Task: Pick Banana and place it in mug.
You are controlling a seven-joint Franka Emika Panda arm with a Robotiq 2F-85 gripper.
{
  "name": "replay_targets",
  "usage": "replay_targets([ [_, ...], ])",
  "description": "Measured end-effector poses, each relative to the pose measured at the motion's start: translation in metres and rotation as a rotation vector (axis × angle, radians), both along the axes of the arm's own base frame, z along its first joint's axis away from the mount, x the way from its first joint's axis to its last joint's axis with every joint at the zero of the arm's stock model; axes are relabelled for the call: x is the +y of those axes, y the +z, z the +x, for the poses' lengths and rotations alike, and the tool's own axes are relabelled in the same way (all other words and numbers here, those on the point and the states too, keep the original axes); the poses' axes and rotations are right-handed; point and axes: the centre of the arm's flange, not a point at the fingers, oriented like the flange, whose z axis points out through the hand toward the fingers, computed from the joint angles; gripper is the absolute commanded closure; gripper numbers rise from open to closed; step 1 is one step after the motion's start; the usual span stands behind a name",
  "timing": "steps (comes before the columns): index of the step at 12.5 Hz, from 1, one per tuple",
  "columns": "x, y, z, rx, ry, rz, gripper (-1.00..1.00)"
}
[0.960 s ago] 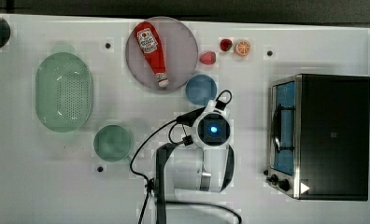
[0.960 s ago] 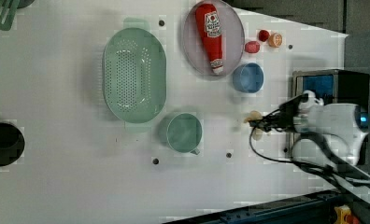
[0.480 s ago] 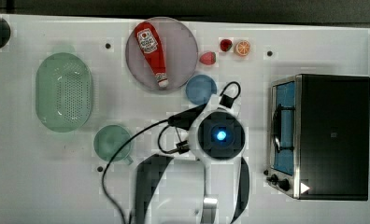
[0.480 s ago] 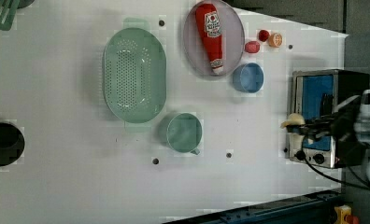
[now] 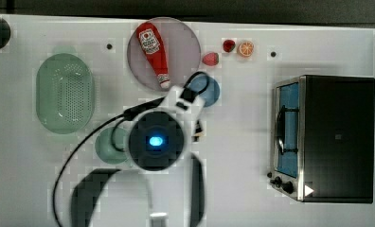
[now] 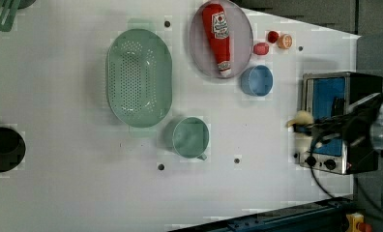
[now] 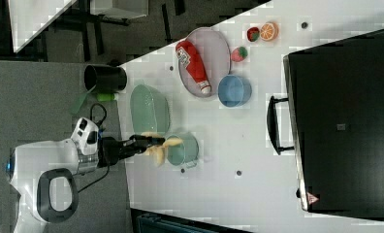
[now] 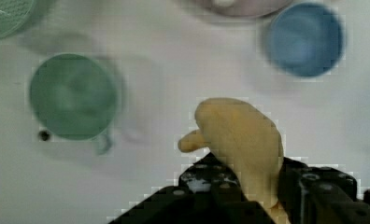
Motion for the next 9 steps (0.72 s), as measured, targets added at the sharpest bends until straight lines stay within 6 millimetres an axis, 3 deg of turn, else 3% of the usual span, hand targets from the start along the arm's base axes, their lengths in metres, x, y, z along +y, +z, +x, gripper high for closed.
replay_targets([
  [6, 0.133, -0.045, -0.033, 0.050, -0.049, -0.001, 0.36],
  [9, 0.163, -0.092, -0.031, 0.092, -0.104, 0.024, 0.36],
])
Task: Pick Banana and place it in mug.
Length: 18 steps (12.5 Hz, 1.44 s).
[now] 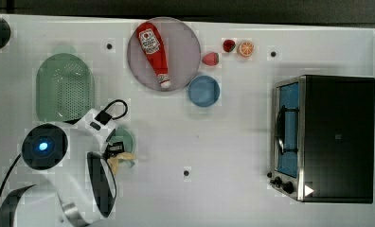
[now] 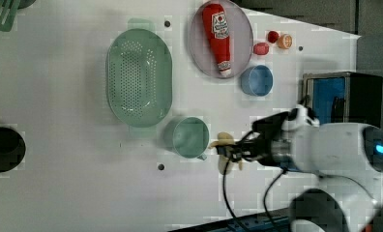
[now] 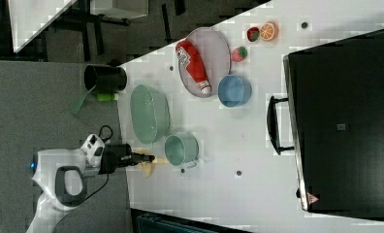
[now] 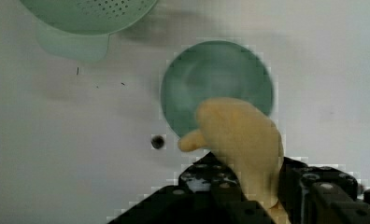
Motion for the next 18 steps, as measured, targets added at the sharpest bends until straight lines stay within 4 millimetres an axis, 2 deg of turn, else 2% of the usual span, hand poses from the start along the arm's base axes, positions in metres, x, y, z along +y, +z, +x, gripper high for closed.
replay_targets([
  [2, -0.005, -0.030, 0.000, 0.022, -0.068, 0.002, 0.36],
  [4, -0.009, -0.058, 0.011, 0.048, -0.112, 0.026, 0.36],
  [5, -0.016, -0.079, 0.016, 0.036, -0.128, 0.012, 0.29],
  [7, -0.013, -0.089, 0.006, 0.040, -0.115, -0.011, -0.11],
  [8, -0.010, -0.093, 0.006, 0.029, -0.109, -0.002, -0.41],
  [10, -0.006, -0.087, 0.008, 0.002, -0.112, 0.013, -0.85],
  [11, -0.005, -0.083, 0.011, -0.009, -0.123, 0.017, -1.00],
  [16, -0.013, -0.061, 0.028, -0.061, -0.171, 0.032, -1.00],
  [17, -0.022, -0.050, 0.031, -0.079, -0.185, 0.023, -1.00],
  [18, -0.036, -0.029, 0.036, -0.119, -0.198, 0.010, -1.00],
])
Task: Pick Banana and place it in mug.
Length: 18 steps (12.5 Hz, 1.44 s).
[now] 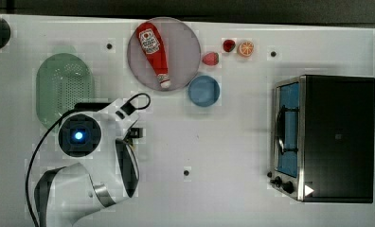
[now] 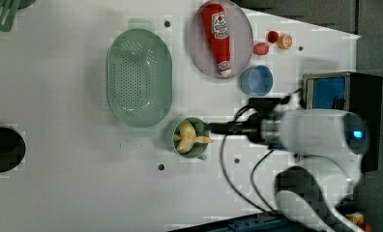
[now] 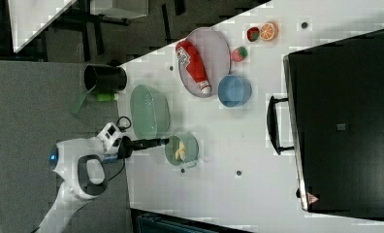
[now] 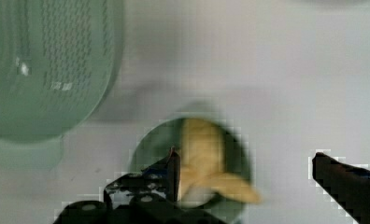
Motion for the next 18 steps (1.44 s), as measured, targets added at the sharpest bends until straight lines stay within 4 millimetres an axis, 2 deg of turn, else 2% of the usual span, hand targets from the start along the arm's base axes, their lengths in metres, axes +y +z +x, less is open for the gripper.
replay_targets([
  [2, -0.034, 0.063, 0.014, -0.071, -0.061, -0.024, -1.00],
  [3, -0.059, 0.108, 0.015, -0.112, -0.110, -0.032, -1.00],
  [5, -0.091, 0.168, 0.004, -0.090, -0.177, -0.048, -1.00],
  [7, -0.127, 0.217, 0.005, -0.106, -0.257, -0.015, -1.00],
  [8, -0.150, 0.234, 0.006, -0.141, -0.303, 0.004, -1.00],
  [9, -0.177, 0.246, 0.004, -0.159, -0.353, 0.010, -1.00],
  [11, -0.235, 0.255, -0.002, -0.117, -0.474, 0.014, -1.00],
  [13, -0.271, 0.264, -0.004, -0.069, -0.622, 0.029, -1.00],
  [15, -0.283, 0.274, -0.013, -0.016, -0.718, -0.025, -1.00],
  [18, -0.275, 0.282, -0.012, 0.003, -0.784, -0.034, -1.00],
])
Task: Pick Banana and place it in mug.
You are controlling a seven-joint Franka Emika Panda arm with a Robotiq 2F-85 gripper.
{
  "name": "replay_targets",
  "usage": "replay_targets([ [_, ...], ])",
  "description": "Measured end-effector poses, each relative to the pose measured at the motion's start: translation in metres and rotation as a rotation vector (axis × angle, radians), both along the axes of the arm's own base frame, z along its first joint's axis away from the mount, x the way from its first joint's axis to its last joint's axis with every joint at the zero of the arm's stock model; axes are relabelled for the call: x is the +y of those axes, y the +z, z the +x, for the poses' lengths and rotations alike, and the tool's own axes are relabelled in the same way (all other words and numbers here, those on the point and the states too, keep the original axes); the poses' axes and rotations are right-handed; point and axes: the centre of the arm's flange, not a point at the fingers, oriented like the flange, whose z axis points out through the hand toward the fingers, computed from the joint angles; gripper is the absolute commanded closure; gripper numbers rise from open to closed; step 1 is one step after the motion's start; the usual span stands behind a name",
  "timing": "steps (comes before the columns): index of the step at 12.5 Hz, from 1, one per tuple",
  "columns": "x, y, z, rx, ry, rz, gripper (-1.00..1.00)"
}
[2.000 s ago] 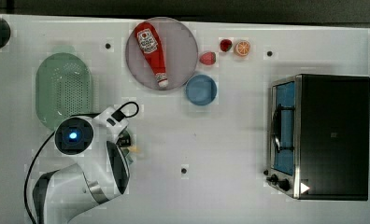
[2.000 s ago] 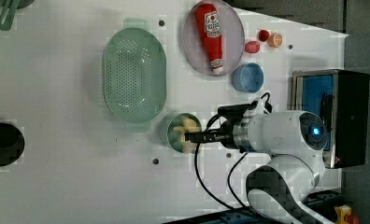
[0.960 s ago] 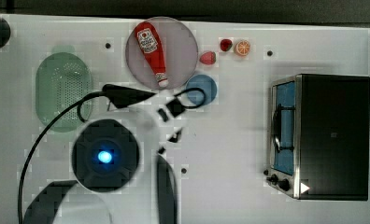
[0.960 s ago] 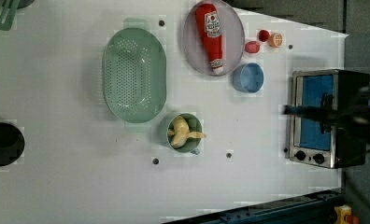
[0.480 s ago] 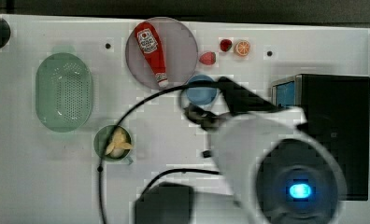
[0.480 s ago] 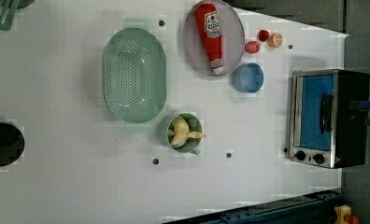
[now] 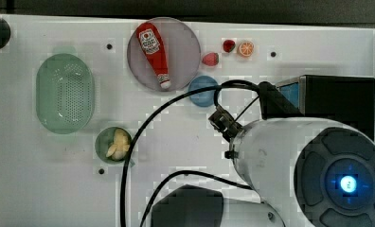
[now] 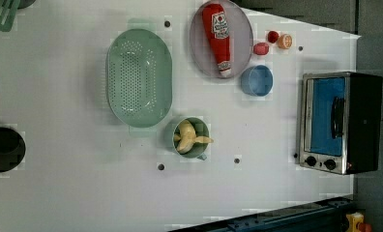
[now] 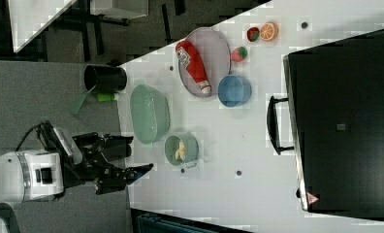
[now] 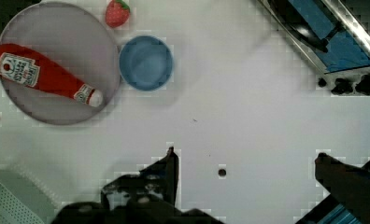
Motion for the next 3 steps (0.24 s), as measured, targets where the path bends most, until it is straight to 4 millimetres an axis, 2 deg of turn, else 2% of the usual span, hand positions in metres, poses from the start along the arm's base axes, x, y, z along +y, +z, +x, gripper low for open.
replay_targets([
  [3, 0.017, -0.002, 0.003, 0.029, -0.009, 0.017, -1.00],
])
